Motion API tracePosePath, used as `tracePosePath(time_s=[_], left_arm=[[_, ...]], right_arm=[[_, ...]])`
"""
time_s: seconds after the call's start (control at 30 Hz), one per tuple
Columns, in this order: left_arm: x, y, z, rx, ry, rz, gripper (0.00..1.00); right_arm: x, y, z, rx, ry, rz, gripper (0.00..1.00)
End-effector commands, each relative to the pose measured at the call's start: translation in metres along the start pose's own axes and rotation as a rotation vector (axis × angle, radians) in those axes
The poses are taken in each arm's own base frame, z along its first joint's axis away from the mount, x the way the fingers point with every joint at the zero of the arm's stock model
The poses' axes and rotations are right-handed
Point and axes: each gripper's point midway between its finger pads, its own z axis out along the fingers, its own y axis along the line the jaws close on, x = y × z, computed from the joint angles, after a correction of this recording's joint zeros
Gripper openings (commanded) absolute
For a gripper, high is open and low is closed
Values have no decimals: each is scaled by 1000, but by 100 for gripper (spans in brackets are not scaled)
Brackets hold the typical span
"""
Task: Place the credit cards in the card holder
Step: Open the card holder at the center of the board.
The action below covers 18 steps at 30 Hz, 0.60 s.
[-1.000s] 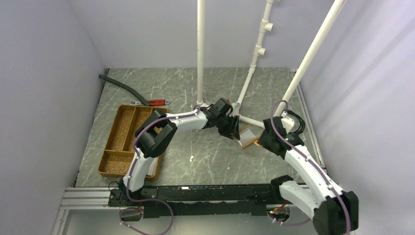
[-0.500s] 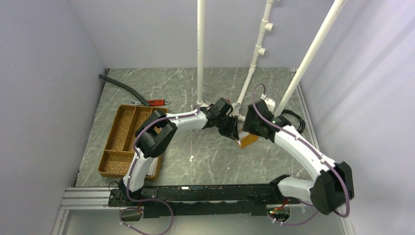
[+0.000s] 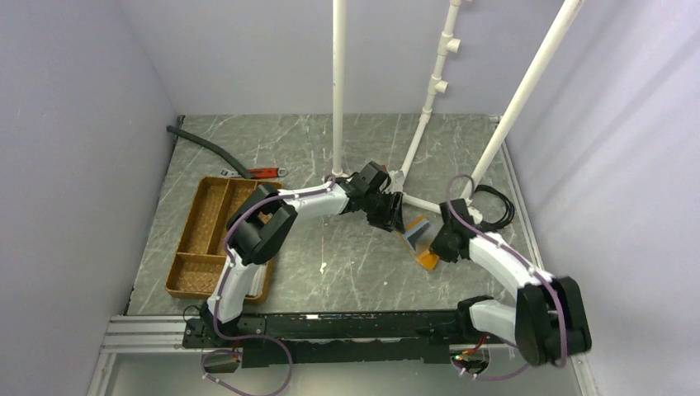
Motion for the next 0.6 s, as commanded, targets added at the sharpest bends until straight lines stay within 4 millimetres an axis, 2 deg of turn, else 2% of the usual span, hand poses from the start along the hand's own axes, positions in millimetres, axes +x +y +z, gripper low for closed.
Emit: tracePosePath(time_s=[0.0, 0.1, 0.17, 0.4, 0.5, 0.57], left_arm=[[-25, -13, -21, 24, -39, 17, 59], [-21, -8, -15, 23, -18, 2, 68], [-17, -10, -12, 47, -7, -11, 68], [-15, -21, -9, 164, -19, -60, 52], [-13, -8, -6, 95, -21, -83, 53], [-15, 5, -16, 5, -63, -85, 56]], right_arm=[[-8, 22, -7, -242, -48, 71, 15], [-14, 37, -13, -363, -77, 13, 1], [-16, 45, -16, -403, -78, -24, 0], [-9, 54, -10, -473, -61, -92, 0], [-8, 56, -10, -493, -65, -99, 0], [-7, 57, -10, -499, -65, -107, 0]])
